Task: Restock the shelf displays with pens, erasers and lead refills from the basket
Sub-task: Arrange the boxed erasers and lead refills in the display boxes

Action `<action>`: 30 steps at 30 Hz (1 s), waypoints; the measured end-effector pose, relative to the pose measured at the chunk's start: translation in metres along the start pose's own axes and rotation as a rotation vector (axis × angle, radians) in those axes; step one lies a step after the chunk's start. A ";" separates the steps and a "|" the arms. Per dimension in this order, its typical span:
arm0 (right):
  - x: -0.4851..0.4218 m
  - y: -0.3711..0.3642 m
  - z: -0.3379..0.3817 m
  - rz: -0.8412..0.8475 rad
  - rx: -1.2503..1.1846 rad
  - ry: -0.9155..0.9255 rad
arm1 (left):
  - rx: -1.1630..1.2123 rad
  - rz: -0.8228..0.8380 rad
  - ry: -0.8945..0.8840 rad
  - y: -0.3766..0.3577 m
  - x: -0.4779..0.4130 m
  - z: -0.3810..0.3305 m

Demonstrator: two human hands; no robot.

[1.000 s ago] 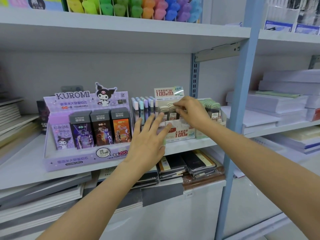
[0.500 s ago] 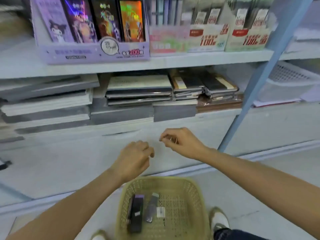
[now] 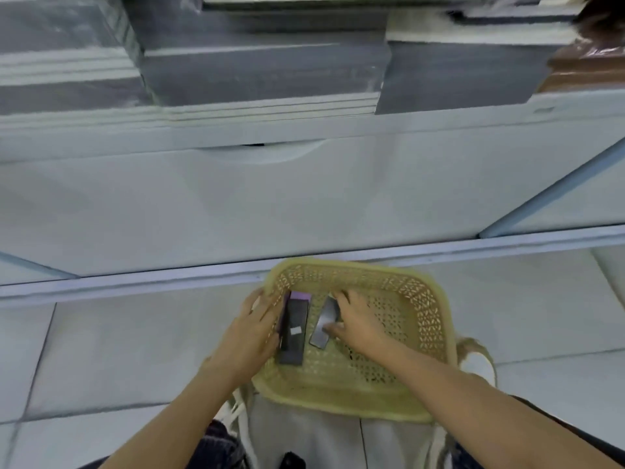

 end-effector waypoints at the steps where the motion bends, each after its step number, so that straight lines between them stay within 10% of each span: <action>1: -0.003 -0.002 0.000 -0.036 0.036 -0.009 | 0.038 -0.035 -0.001 0.003 0.000 0.000; 13: -0.004 0.031 0.006 0.086 -0.662 0.024 | 0.262 -0.343 0.033 0.031 0.002 0.011; 22: -0.008 0.060 0.080 0.049 -0.949 0.178 | 1.174 -0.001 0.420 -0.012 0.001 0.023; 30: -0.026 -0.007 0.094 0.089 -0.137 0.257 | 1.138 -0.129 0.520 -0.011 0.021 0.065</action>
Point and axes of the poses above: each hand's wrist, its own x-axis away from the middle knuckle, its own y-axis out of the back of the hand, z = x × y, the point moved 10 cm from there along -x, towards the middle knuckle, and after that the axes turned 1 degree about x, right-handed, at the moved point
